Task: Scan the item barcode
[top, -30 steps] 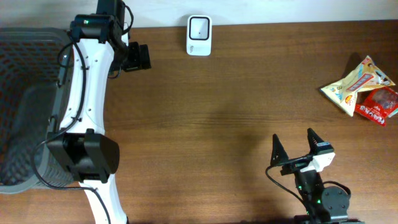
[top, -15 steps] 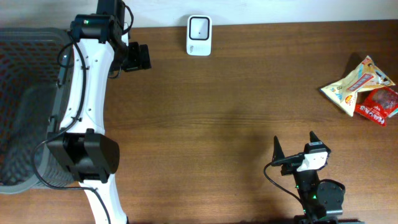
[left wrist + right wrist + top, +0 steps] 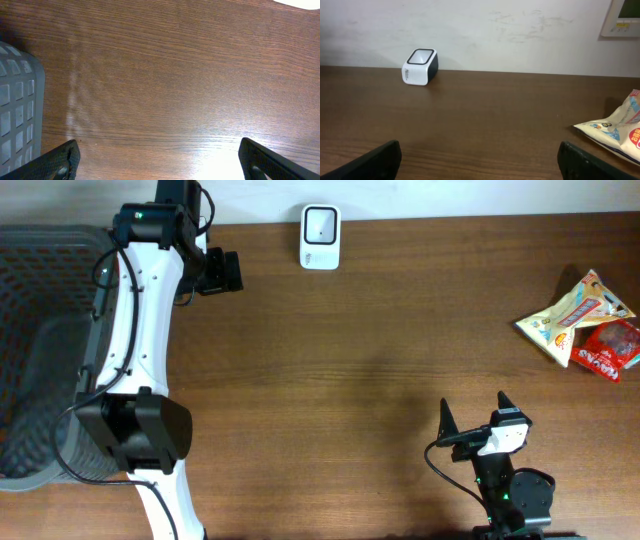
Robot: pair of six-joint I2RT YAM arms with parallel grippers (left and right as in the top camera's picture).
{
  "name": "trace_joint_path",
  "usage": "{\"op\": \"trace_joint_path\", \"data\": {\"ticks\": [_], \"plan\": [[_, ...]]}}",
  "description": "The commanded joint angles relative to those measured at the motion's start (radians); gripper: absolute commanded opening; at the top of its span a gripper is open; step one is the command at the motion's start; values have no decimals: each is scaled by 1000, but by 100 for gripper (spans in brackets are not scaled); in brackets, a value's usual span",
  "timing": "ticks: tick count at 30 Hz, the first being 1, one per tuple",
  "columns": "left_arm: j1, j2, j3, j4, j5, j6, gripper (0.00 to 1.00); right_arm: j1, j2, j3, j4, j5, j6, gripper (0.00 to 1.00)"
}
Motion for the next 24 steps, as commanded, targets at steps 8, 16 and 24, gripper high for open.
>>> {"op": "trace_joint_path", "data": {"ticks": [8,16,24], "plan": [[-88,-417,-531,394,27,3,99,-6,-9,-8,-3,8,12,98],[-206,-1391,-1453,856,38,70,99,-6,-9,-8,-3,8,12,98],[-208,-1812,-1706,805,-79,70,99,-6,-9,-8,-3,8,12,99]]}}
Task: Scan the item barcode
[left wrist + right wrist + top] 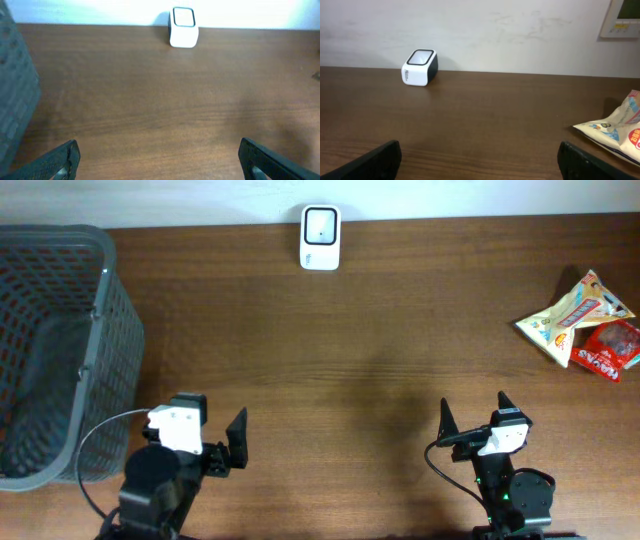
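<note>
The white barcode scanner (320, 225) stands at the back edge of the table, also seen as a scanner (183, 34) in the left wrist view and a scanner (420, 66) in the right wrist view. Two snack packets lie at the far right: a yellow-beige one (572, 310) and a red one (612, 350). The beige packet (615, 131) shows at the right of the right wrist view. My left gripper (214, 420) is open at the front left with nothing in it. My right gripper (475, 412) is open at the front right, also holding nothing.
A grey mesh basket (100, 330) fills the left end of the table, and its wall (17, 100) shows at the left of the left wrist view. A wall panel (622, 17) hangs behind the table at the right.
My left arm was stretched to the back of the table beside the basket, its gripper open and facing down. Now it is folded at the front left, facing the scanner. The right arm has not moved.
</note>
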Robot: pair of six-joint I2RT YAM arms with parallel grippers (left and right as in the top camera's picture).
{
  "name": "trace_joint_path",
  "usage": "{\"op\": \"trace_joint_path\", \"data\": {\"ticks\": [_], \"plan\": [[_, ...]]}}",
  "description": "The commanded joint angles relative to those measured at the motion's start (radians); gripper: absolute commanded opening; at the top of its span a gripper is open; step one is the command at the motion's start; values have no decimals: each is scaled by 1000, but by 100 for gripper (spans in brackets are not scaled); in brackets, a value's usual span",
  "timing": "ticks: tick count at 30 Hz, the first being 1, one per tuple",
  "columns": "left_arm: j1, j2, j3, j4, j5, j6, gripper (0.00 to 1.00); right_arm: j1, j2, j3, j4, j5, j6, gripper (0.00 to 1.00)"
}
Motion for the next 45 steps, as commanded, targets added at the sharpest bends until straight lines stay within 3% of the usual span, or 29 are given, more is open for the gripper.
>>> {"op": "trace_joint_path", "data": {"ticks": [1,3,7,12,18,29,45], "plan": [[-4,-136,-59,3,-26,13,99,-6,-7,-7,-3,8,11,98],[-4,-193,-106,43,-17,14,99,-6,-7,-7,-3,8,11,98],[9,-282,-289,291,63,171,99,-6,-7,-7,-3,8,11,98],[160,-409,-612,596,73,168,99,-6,-7,-7,-3,8,11,99],[287,-419,-610,544,73,166,99,-6,-7,-7,-3,8,11,99],[291,-419,-610,546,-5,166,99,-6,-7,-7,-3,8,11,99],[291,-419,-610,547,4,170,99,-6,-7,-7,-3,8,11,98]]}}
